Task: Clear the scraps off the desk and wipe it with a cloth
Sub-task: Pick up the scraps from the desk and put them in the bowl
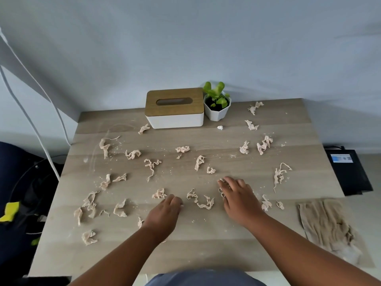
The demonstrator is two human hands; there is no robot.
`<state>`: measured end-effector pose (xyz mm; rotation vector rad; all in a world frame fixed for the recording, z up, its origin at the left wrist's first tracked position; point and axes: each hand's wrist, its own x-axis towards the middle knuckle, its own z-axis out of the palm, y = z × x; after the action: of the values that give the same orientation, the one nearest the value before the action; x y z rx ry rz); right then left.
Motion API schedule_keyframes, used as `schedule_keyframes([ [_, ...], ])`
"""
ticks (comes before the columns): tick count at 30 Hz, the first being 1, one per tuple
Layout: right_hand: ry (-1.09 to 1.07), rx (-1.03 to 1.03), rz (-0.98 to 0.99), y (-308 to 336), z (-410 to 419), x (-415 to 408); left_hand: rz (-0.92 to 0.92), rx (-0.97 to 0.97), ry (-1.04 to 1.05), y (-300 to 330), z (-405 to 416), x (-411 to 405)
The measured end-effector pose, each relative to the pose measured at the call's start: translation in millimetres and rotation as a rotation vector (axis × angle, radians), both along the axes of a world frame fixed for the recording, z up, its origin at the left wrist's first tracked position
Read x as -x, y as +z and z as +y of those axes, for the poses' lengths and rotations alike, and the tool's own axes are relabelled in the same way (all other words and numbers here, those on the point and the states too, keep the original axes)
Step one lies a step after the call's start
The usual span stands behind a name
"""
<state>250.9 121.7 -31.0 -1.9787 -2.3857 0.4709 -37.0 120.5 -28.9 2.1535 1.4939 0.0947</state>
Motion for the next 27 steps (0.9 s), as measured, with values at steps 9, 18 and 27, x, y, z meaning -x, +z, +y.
schedule_keyframes([
  [9, -0.025, -0.057, 0.072, -7.8, -6.6, 3.6, -0.066, -0.089, -0.066, 8.1, 17.3, 2.8],
  [18, -0.079, 0.007, 0.009, 2.9, -14.9, 8.2, -0.136, -0.017, -0.08, 5.6, 24.3, 1.1],
  [27, -0.311, 0.074, 0.244, 11.5, -26.3, 8.4, -0.194, 0.116, -0.084, 1.0, 27.3, -3.5],
])
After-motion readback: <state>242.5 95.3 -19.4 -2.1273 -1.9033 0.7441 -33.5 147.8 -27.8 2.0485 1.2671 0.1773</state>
